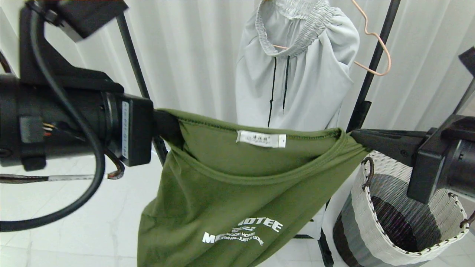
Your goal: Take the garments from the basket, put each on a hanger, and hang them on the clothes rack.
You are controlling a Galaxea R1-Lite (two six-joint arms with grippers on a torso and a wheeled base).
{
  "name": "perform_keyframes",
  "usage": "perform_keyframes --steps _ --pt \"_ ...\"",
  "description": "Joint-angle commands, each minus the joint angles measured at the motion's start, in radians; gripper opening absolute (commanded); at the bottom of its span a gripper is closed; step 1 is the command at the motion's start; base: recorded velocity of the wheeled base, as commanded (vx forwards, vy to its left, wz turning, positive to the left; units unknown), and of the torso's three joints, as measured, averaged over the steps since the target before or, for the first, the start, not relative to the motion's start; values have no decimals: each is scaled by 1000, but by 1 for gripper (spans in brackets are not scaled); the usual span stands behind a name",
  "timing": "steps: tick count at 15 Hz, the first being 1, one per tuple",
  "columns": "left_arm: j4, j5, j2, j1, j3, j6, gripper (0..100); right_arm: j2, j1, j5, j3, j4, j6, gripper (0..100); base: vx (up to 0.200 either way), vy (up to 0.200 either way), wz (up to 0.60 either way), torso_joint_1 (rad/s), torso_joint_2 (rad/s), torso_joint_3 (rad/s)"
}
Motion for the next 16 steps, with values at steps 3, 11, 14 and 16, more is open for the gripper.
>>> perform_keyframes --steps 3,11,14,16 --pt "-2 130 9 -11 -42 39 0 1 -33 4 -3 -30 -10 0 0 0 0 0 0 0" --pt "-73 153 35 -49 -151 122 0 -13 -96 6 -151 -22 -40 0 0 0 0 0 0 0" --pt "-71 156 104 -49 -292 122 0 -39 -121 7 -230 47 -64 0 0 0 0 0 0 0" --pt "-71 159 181 -49 -419 123 0 -116 -116 39 -293 194 -66 0 0 0 0 0 0 0"
